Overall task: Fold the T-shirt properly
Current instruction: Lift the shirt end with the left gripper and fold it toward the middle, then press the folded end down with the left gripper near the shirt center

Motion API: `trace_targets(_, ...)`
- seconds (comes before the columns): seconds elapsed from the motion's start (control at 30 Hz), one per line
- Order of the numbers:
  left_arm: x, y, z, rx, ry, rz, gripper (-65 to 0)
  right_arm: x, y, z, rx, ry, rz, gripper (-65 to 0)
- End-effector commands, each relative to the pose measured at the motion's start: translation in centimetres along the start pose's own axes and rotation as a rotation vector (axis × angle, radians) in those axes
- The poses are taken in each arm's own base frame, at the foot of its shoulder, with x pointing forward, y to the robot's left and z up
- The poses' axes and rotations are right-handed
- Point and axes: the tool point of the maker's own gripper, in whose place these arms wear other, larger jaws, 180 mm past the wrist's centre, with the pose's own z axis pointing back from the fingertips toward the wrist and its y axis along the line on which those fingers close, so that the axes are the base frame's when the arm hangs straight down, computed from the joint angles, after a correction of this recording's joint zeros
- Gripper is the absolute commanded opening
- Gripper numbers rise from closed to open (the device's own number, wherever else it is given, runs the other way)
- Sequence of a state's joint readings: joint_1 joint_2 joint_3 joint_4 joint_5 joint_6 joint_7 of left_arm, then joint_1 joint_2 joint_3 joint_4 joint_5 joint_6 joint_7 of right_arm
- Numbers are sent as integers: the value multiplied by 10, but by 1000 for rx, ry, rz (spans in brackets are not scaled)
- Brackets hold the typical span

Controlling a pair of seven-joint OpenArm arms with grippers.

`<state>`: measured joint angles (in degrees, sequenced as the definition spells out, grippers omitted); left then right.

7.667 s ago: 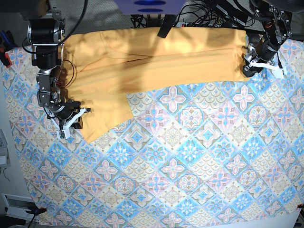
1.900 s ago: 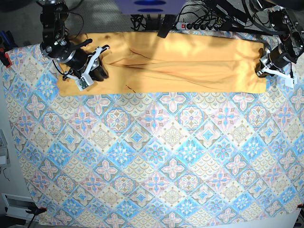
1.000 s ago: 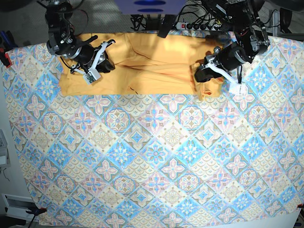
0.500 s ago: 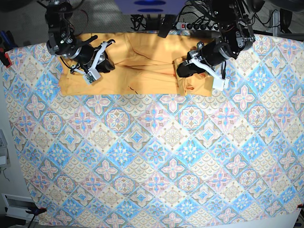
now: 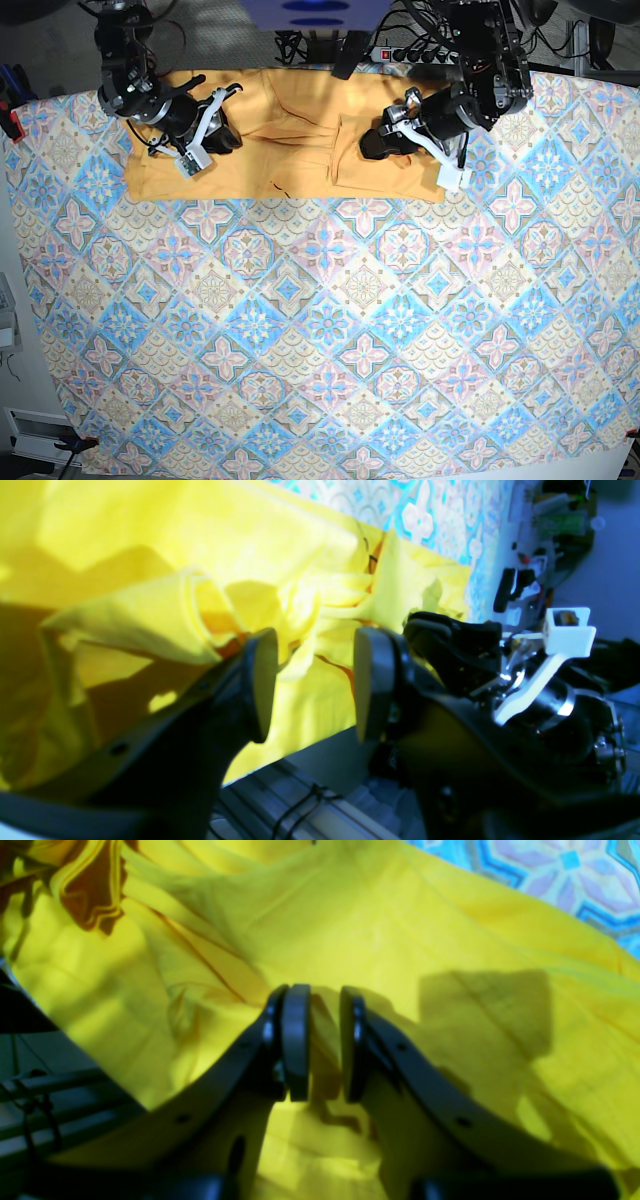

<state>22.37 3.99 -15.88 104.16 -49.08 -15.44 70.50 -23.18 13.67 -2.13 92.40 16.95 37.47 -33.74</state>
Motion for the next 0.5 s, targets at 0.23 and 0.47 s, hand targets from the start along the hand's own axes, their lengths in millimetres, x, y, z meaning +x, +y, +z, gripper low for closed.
trace_targets(0.23,40,-30,36,-142,-95,-89,-401,12,-2,4,2,-41,13,-553)
trace_targets(0.47,54,-3,76,-94,-145,-75,-401,12,-2,4,2,-42,14,-553)
